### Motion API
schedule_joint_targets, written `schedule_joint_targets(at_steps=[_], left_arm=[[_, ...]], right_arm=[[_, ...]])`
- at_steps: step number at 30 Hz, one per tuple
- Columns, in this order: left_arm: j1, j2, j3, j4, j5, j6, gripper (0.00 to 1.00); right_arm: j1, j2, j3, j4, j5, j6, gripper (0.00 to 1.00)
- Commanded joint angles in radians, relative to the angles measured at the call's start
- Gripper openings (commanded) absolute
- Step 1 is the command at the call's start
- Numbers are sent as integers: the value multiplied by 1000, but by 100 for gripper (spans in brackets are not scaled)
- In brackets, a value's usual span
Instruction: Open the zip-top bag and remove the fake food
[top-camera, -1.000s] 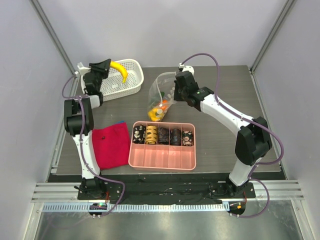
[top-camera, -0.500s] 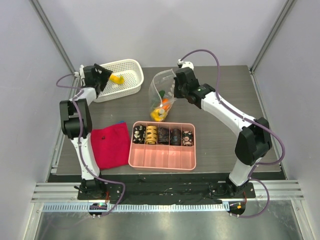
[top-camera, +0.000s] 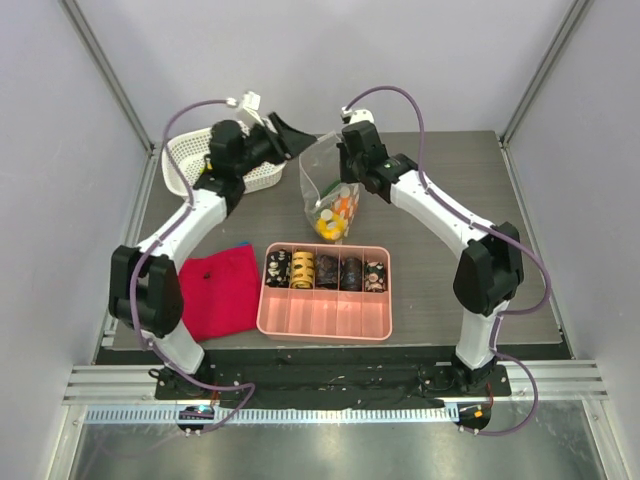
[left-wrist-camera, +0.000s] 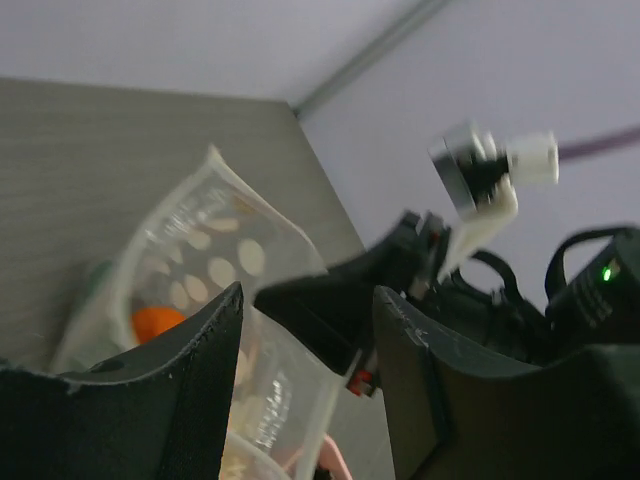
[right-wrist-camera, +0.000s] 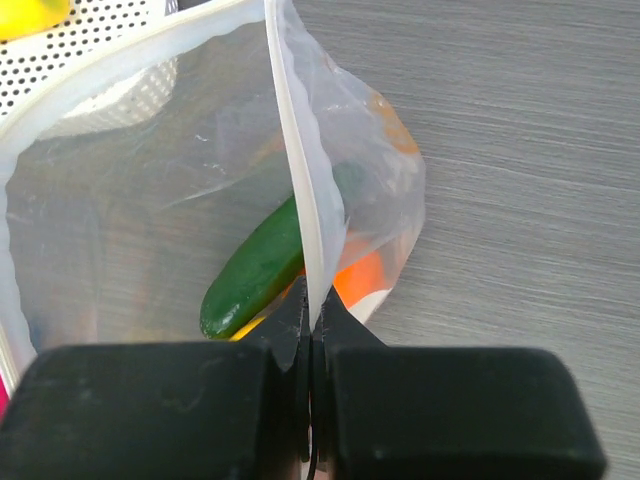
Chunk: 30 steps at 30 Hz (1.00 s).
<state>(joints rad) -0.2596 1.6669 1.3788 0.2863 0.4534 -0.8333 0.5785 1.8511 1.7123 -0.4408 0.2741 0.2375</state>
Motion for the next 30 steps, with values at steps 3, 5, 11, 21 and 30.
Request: schedule_joint_targets(at_steps=[3,5,11,21,30], left_arm=[[-124,80,23,-96,-4,106,45],[-133,109,51,-122,-37,102,39],[-158,192,107,-159,-70,96,33],[-196,260,299,-458,-239,181,37],[-196,346,437,-518,-165,166,39]], right_arm=[[-3,17,73,17,-33,3,1],[-3,11,76,17,-33,9,1],[-2,0,86,24,-67,23,1],[9,-3,99,59,-101,-13,1],[24,4,122,63,-104,-27,1]])
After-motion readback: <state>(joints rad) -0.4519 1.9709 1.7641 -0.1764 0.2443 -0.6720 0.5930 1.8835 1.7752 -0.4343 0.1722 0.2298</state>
